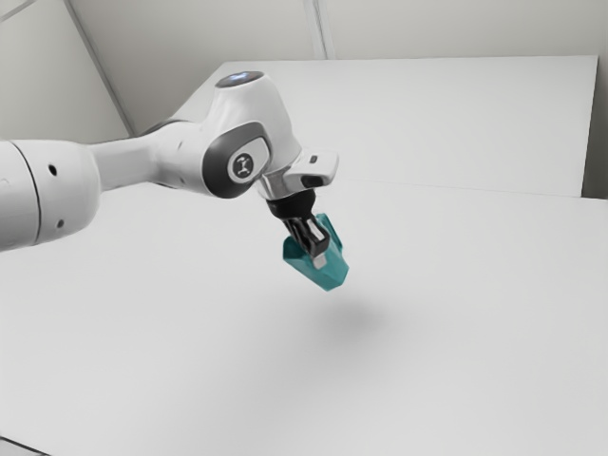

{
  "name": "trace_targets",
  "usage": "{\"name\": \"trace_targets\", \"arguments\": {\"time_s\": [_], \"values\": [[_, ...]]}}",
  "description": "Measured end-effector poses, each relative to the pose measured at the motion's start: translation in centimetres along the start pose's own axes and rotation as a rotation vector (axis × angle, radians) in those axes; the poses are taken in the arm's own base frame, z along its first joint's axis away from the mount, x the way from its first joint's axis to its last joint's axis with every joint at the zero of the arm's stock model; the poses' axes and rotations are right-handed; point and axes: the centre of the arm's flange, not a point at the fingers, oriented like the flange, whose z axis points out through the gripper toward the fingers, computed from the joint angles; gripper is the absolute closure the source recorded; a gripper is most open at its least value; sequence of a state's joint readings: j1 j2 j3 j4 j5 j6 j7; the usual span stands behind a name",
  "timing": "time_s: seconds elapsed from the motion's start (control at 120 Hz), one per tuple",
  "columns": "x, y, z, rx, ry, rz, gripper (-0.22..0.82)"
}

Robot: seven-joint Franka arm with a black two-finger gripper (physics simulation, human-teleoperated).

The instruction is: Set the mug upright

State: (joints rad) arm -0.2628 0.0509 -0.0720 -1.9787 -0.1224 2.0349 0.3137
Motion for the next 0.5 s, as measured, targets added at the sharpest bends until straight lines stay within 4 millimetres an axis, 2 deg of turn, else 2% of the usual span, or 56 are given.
{"name": "trace_targets", "arguments": {"time_s": [0.375, 0.5], "values": [[-4.0, -5.7, -0.2, 0.165, -0.078, -0.143, 0.78], [-6.3, -7.1, 0.3, 0.204, -0.101, -0.196, 0.78]]}}
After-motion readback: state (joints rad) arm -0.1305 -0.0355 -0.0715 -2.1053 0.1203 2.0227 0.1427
